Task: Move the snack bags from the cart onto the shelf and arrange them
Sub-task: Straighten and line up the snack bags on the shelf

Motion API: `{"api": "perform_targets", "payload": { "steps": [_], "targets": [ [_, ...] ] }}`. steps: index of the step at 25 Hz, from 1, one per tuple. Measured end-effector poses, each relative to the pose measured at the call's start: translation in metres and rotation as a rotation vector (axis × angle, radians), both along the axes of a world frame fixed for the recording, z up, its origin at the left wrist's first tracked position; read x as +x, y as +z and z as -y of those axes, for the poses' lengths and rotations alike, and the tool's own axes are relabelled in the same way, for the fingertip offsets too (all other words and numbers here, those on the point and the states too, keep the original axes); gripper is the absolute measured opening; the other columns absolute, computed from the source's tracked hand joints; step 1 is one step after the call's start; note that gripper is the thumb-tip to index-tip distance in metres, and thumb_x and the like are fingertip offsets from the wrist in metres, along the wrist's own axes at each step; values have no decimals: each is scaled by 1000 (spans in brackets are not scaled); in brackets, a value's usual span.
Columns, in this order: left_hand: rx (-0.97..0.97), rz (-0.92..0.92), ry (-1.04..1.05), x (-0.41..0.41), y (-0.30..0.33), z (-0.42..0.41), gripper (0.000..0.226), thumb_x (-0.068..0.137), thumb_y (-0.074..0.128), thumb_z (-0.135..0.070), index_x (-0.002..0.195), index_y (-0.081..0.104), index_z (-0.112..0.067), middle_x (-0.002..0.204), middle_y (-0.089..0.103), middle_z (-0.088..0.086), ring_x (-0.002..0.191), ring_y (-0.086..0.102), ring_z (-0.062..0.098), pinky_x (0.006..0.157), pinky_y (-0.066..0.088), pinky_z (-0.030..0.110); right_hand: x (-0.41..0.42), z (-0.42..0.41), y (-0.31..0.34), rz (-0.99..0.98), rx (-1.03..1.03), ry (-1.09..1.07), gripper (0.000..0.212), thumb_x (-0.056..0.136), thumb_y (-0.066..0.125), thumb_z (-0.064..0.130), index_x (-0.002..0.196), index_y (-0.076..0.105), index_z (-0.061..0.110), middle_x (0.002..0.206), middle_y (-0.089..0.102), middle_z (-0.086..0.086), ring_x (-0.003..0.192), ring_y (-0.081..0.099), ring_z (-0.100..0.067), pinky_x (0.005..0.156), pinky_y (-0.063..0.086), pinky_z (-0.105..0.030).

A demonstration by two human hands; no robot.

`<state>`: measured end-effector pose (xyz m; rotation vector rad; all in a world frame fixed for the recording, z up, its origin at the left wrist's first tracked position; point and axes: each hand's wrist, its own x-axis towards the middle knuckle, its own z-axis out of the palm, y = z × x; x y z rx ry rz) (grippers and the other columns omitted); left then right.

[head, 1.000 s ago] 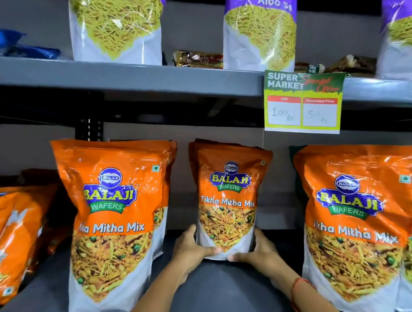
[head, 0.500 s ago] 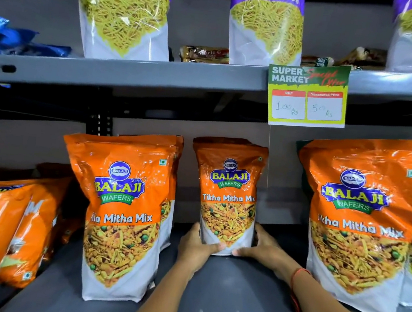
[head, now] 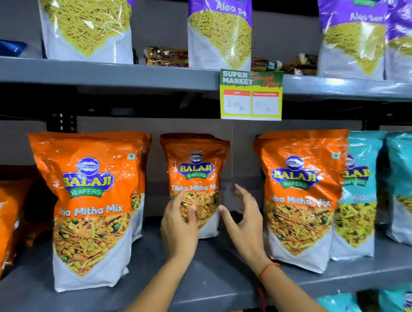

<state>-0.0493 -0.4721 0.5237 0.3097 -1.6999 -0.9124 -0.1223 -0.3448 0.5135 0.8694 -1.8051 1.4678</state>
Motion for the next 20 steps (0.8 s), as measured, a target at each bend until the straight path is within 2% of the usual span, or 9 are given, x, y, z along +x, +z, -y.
{"api": "perform_targets", "payload": {
  "steps": [2,5,8,9,11,14,17,20],
  "targets": [
    [18,-23,-159,-9,8,-22,36,86,64,-12,122,63,-16,121,68,9,112,64,25,96,52,42,18,-19,6,-145,-102,-97,56,89,67,29,140,47,19,134,56,3,126,52,-11,106,44,-30],
    [152,148,-610,-31,12,-63,46,84,71,-14,128,57,-14,121,66,13,110,63,24,99,51,39,28,-64,10,-224,-255,-321,55,90,64,32,139,46,15,137,54,-3,127,50,-17,109,39,-32],
    [189,441,-902,-52,-3,-92,80,73,82,-24,141,41,-18,130,57,3,117,56,17,102,47,35,25,-119,0,-28,-292,-463,71,87,68,38,146,34,18,147,42,-4,138,36,-19,115,29,-37],
    [176,510,-937,-58,-9,-97,87,65,86,-31,139,42,-21,131,58,0,119,57,16,105,47,37,24,-135,-6,77,-255,-448,76,86,71,40,148,31,19,149,39,-5,140,33,-20,116,28,-38],
    [177,572,-991,-67,-18,-100,87,50,89,-40,128,51,-27,129,64,0,117,61,16,106,47,40,19,-161,-19,249,-123,-347,81,81,75,42,147,34,19,146,43,-3,137,40,-22,112,37,-42],
    [264,580,-1061,-78,-25,-100,82,45,93,-34,118,56,-29,124,68,1,114,64,20,105,48,43,12,-182,-31,395,195,-269,78,74,77,52,136,47,16,127,59,-4,116,58,-24,95,51,-46],
    [302,552,-1065,-74,-23,-101,89,42,94,-31,122,58,-22,120,70,2,112,65,22,105,48,44,7,-187,-34,393,274,-314,65,68,77,55,110,57,10,105,65,-10,99,63,-30,83,53,-51],
    [271,526,-988,-58,-18,-98,80,55,91,-25,126,55,-19,119,68,-1,109,64,17,97,52,35,6,-179,-30,370,290,-277,64,68,80,53,107,58,6,105,67,-18,96,64,-34,82,52,-53]
  ]
}}
